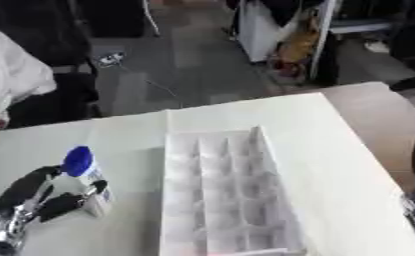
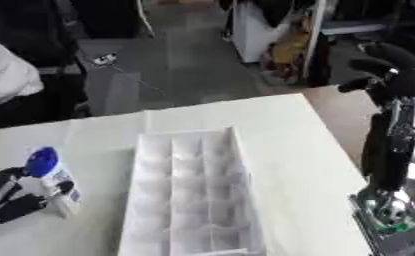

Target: Pick up objects on the table and place them in the box.

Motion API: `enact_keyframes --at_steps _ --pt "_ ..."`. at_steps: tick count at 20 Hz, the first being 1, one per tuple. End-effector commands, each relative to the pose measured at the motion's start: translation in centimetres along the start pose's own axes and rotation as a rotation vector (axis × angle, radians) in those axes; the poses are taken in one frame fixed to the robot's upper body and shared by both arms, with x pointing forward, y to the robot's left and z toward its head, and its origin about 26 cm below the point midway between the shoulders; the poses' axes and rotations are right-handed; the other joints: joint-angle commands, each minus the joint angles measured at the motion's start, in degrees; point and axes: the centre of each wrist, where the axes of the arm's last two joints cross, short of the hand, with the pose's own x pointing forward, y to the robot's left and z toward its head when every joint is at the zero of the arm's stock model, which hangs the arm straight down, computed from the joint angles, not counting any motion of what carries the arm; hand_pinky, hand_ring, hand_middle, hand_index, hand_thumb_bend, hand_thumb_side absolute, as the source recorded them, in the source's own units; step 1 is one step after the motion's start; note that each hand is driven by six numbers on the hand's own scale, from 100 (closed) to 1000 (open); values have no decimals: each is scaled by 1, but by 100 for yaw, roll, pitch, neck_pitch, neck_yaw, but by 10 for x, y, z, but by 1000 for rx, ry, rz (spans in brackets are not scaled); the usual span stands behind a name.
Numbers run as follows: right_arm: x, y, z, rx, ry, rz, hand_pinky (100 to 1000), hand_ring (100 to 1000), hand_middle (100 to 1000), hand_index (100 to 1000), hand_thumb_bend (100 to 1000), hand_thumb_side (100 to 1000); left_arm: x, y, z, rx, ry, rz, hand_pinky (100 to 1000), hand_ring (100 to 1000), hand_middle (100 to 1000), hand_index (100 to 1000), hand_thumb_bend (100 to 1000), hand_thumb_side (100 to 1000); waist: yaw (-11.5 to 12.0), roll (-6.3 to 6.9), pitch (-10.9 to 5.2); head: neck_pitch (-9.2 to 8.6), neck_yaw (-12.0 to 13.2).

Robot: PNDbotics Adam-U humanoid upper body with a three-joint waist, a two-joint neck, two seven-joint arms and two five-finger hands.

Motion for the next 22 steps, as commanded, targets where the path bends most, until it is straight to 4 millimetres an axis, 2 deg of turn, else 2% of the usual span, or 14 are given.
enact_keyframes --at_steps 1,16,17,18,19,21,22 --pt "5 -2 -6 11 -28 1 486 663 695 765 100 867 -3 5 -5 37 -5 32 680 753 905 950 634 865 -13 -23 -77 -6 -34" --pt "5 -1 -7 12 -30 -5 486 663 695 766 100 868 -3 -20 -20 130 -52 200 638 706 887 922 577 849 -51 -34 -57 -43 -10" --pt "5 -1 -7 11 -30 -6 487 663 695 766 100 868 -2 -20 -20 141 -58 213 619 675 861 894 512 860 -56 -35 -57 -46 -7" --pt "5 -1 -7 11 -30 -6 487 663 695 766 100 868 -2 -22 -21 153 -62 225 621 678 864 896 518 861 -59 -36 -57 -49 -4" --pt "5 -1 -7 11 -31 -7 487 663 695 766 100 868 -1 -22 -21 169 -67 238 589 625 819 859 426 862 -63 -37 -57 -53 -3" --pt "5 -1 -8 12 -31 -8 487 663 695 766 100 869 0 -23 -22 216 -73 269 550 560 762 808 314 878 -68 -38 -56 -61 -2" --pt "5 0 -8 13 -31 -8 487 663 696 766 100 870 0 -24 -22 239 -74 282 542 550 754 801 299 879 -71 -38 -55 -64 -1"
